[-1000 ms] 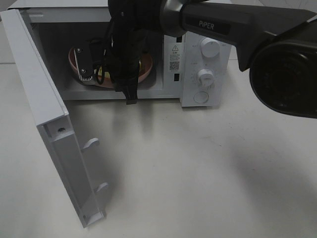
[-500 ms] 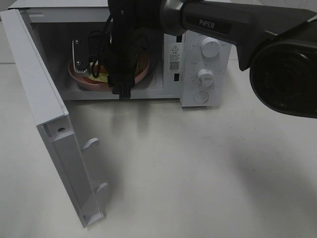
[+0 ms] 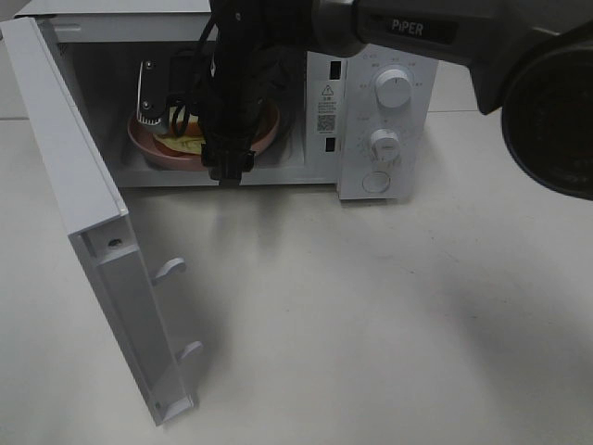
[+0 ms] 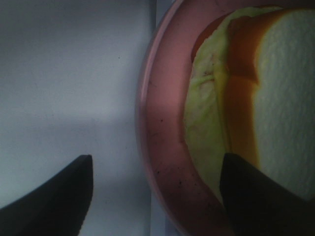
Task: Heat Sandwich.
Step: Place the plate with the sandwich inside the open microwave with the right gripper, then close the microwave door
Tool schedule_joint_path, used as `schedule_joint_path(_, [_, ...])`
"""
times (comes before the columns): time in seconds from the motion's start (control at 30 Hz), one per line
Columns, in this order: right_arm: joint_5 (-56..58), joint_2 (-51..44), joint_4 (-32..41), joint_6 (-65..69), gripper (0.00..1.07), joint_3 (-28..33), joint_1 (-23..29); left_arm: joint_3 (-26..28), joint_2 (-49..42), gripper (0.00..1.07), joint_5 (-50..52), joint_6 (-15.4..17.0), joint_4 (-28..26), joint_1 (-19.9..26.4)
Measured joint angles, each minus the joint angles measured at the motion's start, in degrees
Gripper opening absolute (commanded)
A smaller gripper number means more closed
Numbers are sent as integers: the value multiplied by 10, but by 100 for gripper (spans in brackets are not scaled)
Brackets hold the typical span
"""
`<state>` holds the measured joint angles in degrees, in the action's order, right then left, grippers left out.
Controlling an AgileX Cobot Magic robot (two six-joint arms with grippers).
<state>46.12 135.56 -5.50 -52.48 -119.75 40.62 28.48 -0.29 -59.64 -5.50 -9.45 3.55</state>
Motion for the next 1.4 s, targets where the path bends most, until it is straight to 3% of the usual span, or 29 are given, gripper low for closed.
schedule_joint_path(0.83, [-38,-102,-14,26,71,167,7,0,0,97,0,0,0,0])
schedule_joint_path(1.4, [-95,-203,-15,29,71,340,13,0,0,97,0,0,0,0])
